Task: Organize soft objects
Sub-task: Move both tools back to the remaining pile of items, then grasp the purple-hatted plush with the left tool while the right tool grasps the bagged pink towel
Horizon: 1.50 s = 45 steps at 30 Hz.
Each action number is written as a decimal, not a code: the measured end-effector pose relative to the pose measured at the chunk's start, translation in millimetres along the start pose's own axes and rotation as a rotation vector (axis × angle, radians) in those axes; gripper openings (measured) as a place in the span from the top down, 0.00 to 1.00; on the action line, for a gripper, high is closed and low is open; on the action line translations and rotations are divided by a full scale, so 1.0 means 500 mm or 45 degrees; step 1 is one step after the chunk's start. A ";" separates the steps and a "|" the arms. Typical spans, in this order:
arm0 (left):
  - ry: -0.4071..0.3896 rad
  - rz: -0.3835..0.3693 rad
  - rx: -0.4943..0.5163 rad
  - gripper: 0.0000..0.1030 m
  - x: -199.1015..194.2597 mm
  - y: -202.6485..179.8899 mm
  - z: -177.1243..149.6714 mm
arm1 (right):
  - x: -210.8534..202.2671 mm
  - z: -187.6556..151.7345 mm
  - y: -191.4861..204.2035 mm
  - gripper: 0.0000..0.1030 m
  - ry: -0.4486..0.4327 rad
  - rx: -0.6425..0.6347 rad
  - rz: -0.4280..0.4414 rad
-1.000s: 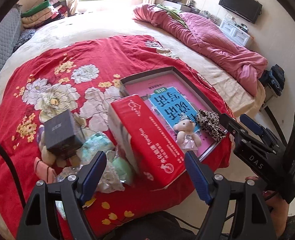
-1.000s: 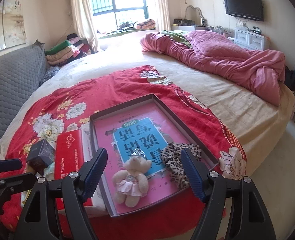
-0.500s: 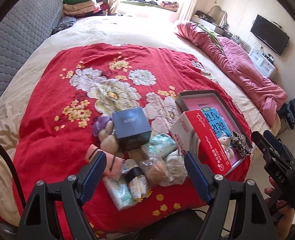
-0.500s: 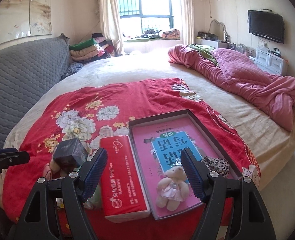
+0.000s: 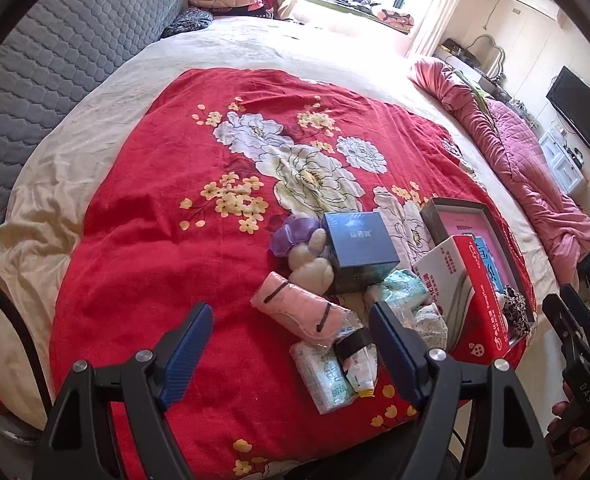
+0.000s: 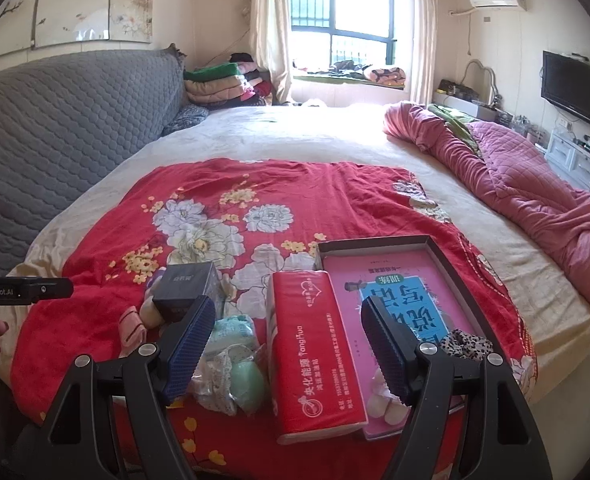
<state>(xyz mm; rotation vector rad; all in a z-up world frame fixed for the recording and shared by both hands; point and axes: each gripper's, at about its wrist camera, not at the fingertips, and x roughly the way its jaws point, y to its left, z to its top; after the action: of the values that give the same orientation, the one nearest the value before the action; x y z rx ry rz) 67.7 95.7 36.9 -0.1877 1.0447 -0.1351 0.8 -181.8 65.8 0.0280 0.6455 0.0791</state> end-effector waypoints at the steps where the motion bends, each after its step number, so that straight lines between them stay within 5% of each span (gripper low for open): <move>1: 0.003 -0.001 -0.010 0.23 0.002 0.007 -0.002 | 0.002 0.000 0.009 0.26 0.004 -0.017 0.013; 18: 0.155 -0.067 -0.156 0.23 0.142 0.077 0.037 | 0.140 -0.047 0.263 0.26 0.169 -0.364 0.379; 31: 0.312 -0.166 -0.191 0.23 0.274 0.075 0.096 | 0.317 -0.094 0.354 0.26 0.357 -0.491 0.401; 37: 0.338 -0.190 -0.196 0.23 0.301 0.086 0.104 | 0.343 -0.107 0.381 0.25 0.337 -0.583 0.413; 42: 0.352 -0.217 -0.204 0.23 0.317 0.082 0.106 | 0.362 -0.121 0.393 0.50 0.345 -0.606 0.447; 45: 0.366 -0.242 -0.201 0.23 0.326 0.072 0.105 | 0.362 -0.122 0.387 0.55 0.326 -0.580 0.486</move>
<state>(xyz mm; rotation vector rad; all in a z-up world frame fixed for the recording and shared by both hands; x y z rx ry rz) 194.9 102.9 -82.9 -0.4206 1.3240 -0.2572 95.6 25.9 -81.8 -0.3042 0.8589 0.6038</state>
